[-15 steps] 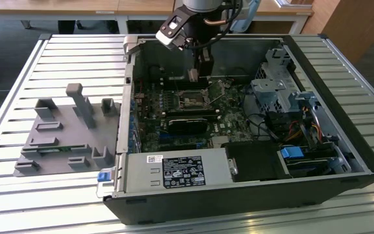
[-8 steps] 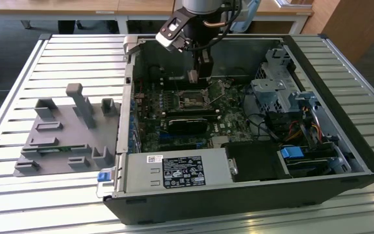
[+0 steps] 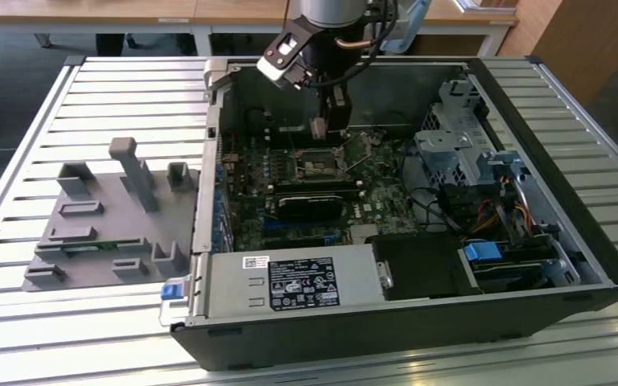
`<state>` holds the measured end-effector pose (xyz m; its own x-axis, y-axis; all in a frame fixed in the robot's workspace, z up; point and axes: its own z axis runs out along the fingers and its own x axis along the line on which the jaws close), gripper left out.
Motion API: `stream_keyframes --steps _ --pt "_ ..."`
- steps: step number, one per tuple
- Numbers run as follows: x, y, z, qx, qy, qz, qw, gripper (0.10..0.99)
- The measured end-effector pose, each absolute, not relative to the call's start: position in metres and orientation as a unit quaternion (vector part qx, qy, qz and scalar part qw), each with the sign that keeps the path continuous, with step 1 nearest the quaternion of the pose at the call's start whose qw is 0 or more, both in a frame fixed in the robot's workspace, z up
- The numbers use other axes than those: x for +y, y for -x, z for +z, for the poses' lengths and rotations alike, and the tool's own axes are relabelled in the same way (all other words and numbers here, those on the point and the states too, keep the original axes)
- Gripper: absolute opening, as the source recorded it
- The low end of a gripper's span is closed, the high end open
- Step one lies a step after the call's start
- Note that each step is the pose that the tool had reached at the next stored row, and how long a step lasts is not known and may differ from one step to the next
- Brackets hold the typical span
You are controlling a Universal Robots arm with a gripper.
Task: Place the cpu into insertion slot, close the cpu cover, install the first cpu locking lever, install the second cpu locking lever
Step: 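Place the cpu into insertion slot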
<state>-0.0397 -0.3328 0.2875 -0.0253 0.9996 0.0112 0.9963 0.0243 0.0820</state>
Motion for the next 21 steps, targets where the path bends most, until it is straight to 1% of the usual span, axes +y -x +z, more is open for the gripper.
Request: stream_keyframes --steps 18,21 --pt "-0.3325 0.0397 0.2811 0.715 -0.698 0.033 0.025 0.537" --pt "-0.3325 0.0403 0.2781 0.715 -0.698 0.035 0.028 0.537"
